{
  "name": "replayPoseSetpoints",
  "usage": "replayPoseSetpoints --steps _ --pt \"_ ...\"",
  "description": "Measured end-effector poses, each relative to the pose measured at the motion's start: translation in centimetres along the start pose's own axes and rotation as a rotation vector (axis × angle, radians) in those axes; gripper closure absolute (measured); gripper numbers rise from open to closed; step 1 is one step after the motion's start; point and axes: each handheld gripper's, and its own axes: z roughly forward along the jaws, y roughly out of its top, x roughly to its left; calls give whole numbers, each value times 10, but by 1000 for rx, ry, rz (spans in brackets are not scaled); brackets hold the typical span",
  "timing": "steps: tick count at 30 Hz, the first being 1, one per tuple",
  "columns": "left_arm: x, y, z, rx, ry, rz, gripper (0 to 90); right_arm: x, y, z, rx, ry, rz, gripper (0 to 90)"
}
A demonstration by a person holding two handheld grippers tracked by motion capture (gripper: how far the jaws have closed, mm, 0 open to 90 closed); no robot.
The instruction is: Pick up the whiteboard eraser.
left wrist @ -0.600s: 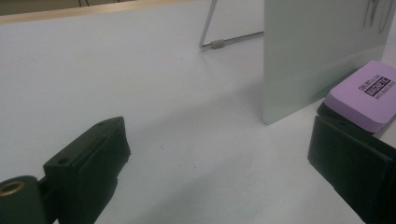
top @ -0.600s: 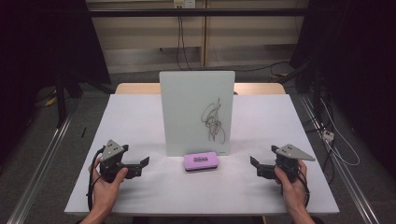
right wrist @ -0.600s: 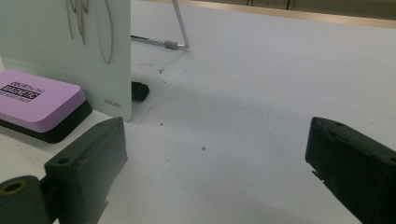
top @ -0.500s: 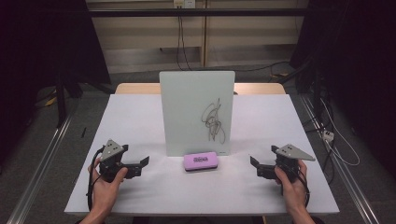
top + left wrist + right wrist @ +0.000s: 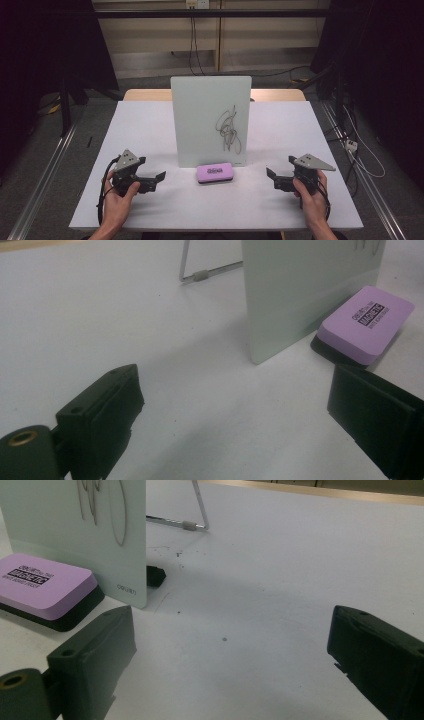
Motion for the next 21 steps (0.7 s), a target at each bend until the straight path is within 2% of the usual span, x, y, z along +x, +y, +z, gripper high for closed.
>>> replayPoseSetpoints --steps 3,8,9,11,16,17,19,21 --pt "-5 3 2 5 -15 40 74 0 0 1 1 8 2 56" --pt "-9 6 3 8 -24 57 83 0 0 1 4 1 -5 56" --pt "-10 7 3 17 -46 65 83 0 0 1 5 -3 -6 57" --pt "-11 7 4 22 -51 61 83 0 1 2 1 3 -1 57" --pt "-15 7 8 48 -73 100 82 1 0 4 13 -1 -3 62" --pt "-16 8 8 63 -74 106 82 1 0 4 13 -1 -3 62" --pt "-18 8 10 60 -68 129 72 2 1 3 11 -1 -8 65" --pt "-18 8 13 66 -76 131 77 3 1 3 10 -2 -12 64"
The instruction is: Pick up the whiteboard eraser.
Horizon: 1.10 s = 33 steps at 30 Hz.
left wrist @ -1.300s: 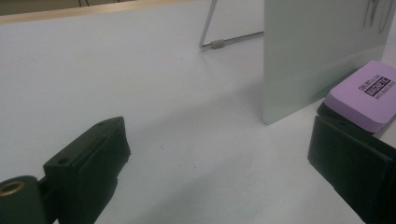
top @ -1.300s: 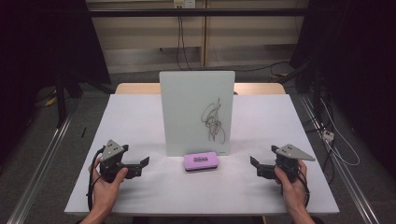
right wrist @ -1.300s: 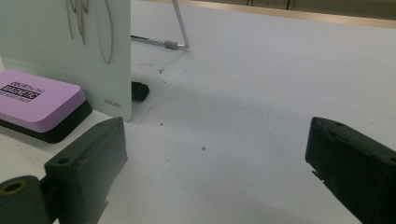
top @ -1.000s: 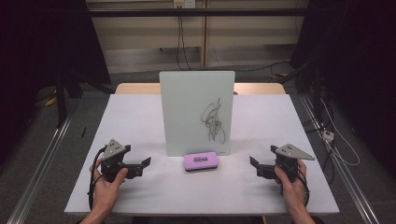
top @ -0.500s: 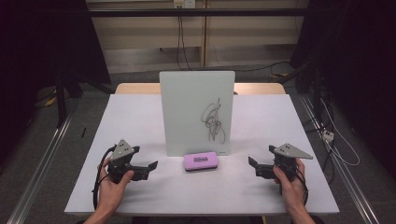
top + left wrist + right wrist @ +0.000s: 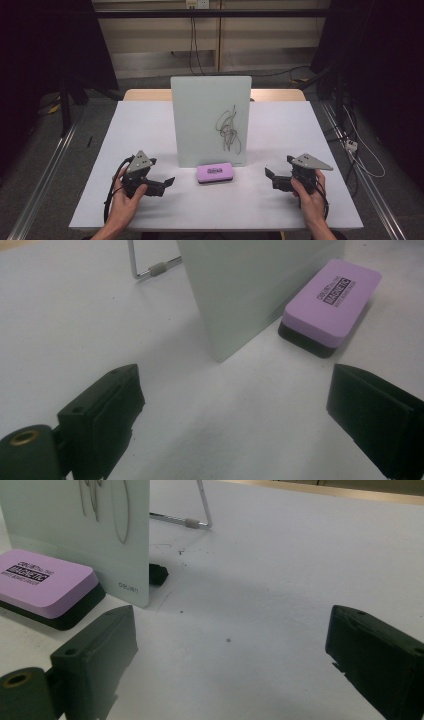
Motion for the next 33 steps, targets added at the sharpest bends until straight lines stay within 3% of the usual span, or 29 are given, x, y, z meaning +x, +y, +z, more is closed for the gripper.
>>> replayPoseSetpoints --steps 4,6,10,13,14,17,27,29,33 --pt "2 2 3 -4 -20 -38 93 1 0 1 1 4 -2 64" --pt "0 5 4 -5 -28 -34 93 1 0 1 3 6 0 64" --pt "-5 11 8 -3 -58 -9 93 0 0 1 3 4 4 65" --pt "-12 16 13 -5 -142 10 74 0 0 1 3 12 3 65" --pt "-12 16 13 -5 -142 10 65 0 0 1 2 12 3 65" --pt "-21 22 19 17 -153 65 69 0 0 1 1 15 2 65" --pt "-32 27 32 65 -214 105 73 0 1 2 6 23 1 73" --pt "-35 27 34 93 -201 132 74 1 1 3 7 25 3 73" --pt "-37 32 40 105 -230 147 88 0 0 3 10 38 1 81"
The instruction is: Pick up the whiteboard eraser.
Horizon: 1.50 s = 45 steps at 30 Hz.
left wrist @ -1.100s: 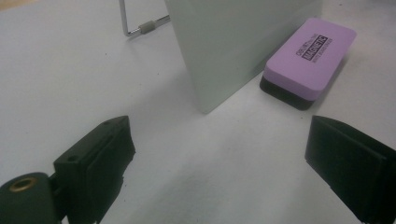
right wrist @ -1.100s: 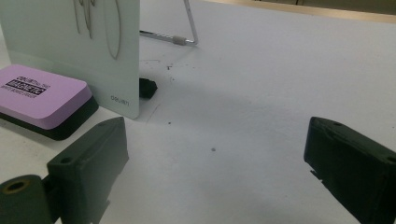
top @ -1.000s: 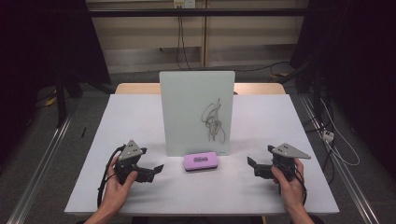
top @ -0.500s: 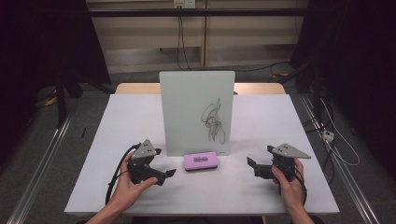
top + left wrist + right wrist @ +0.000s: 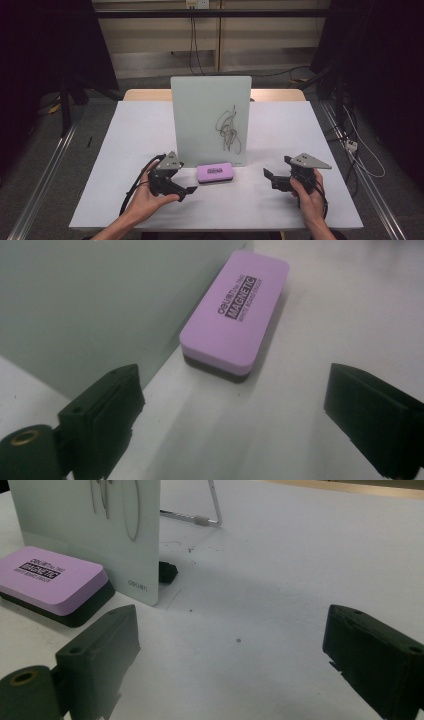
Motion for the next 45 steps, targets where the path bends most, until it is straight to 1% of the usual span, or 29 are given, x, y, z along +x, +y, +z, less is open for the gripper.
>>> replayPoseSetpoints --steps 3,5,8,9,11,12,13,14,15,16,17,18,19,21,22,23,24,25,26,27,28,29,30,32,33,36,40,43,45 --pt "1 9 7 16 -18 14 93 0 0 0 1 3 2 81" --pt "0 16 11 14 -26 19 90 0 0 0 0 5 3 81" --pt "0 24 17 33 -32 47 87 0 0 0 1 10 -1 81" --pt "-1 26 20 28 -37 41 89 0 0 0 1 16 -1 81" --pt "-2 30 24 57 -55 50 92 1 0 0 2 17 0 81" --pt "-2 32 27 67 -55 52 91 0 0 0 3 18 0 81" --pt "-2 35 29 69 -66 58 91 0 0 0 3 18 0 81" --pt "-3 37 31 84 -54 70 93 0 0 0 2 19 2 81" --pt "-3 39 34 79 -73 77 95 0 0 0 3 19 -1 81" --pt "-3 41 36 82 -75 79 95 0 0 0 3 19 -1 81" --pt "-3 43 39 93 -84 91 96 1 0 0 3 20 -2 81" --pt "-3 45 41 98 -81 96 99 1 0 0 4 21 -3 81" --pt "-3 47 43 106 -94 104 103 1 0 0 4 21 -4 81" --pt "-3 52 46 118 -87 120 109 1 0 0 4 22 -5 81" --pt "-3 54 48 117 -93 125 114 1 0 1 4 23 -6 81" --pt "-4 56 50 125 -64 139 119 1 0 1 4 23 -5 81" --pt "-3 58 52 137 -60 147 130 1 0 1 4 24 -2 81" --pt "-2 59 55 134 -82 151 133 1 0 1 4 24 -2 81" --pt "-2 61 57 146 -84 161 133 1 0 1 4 24 -2 81" --pt "-1 63 59 145 -83 166 157 1 0 1 3 27 -3 81" --pt "0 65 61 150 -93 175 157 1 0 1 3 27 -3 81" --pt "0 66 62 154 -97 184 187 1 0 1 3 29 -6 81" --pt "1 68 64 160 -98 192 187 1 0 1 3 29 -6 81" --pt "1 70 67 180 -119 194 208 1 0 0 3 30 -5 81" --pt "0 71 68 188 -127 201 238 0 0 0 3 30 -1 81" --pt "0 71 73 206 -134 209 242 -1 -1 0 3 29 0 81" --pt "-1 70 78 206 -127 214 251 0 -1 1 3 31 -1 81" --pt "0 69 80 218 -132 220 286 0 0 1 3 32 -3 81" --pt "1 68 81 237 -149 225 286 0 0 1 3 33 -3 81"
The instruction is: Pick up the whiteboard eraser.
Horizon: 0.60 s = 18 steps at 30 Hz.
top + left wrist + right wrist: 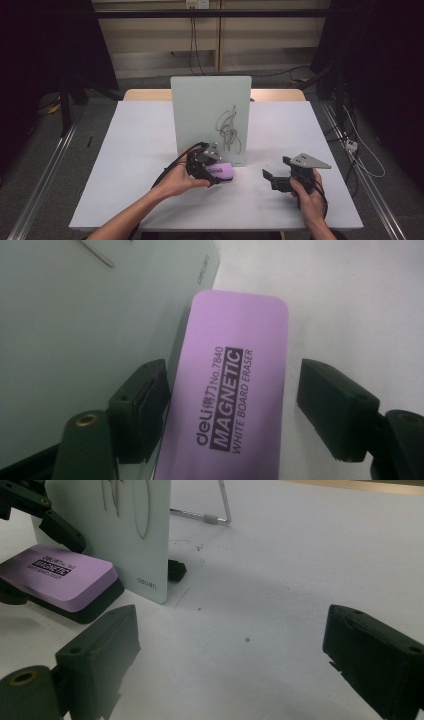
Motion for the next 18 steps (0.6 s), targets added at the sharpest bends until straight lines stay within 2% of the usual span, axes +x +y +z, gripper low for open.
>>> replayPoseSetpoints --steps 1,2,3,5,9,11,12,15,16,18 --pt "0 0 0 8 4 4 293 0 0 0 0 0 0 81" --pt "-1 1 -1 36 40 10 305 0 0 0 0 0 0 81" --pt "1 0 2 4 -9 -1 308 0 0 0 0 0 0 81" --pt "1 0 3 11 7 11 334 0 0 0 0 1 0 81" --pt "2 1 4 18 -8 21 357 0 0 0 -1 1 -2 81" --pt "2 0 4 28 3 21 358 0 0 0 1 0 -3 81" --pt "2 -1 5 11 7 17 359 0 0 0 2 0 -3 81" --pt "3 -1 6 14 6 12 362 0 0 0 2 2 -1 81" --pt "3 -1 5 23 -6 15 362 0 0 0 1 2 -2 81" --pt "2 -1 7 18 7 18 363 0 0 0 4 1 -1 81"
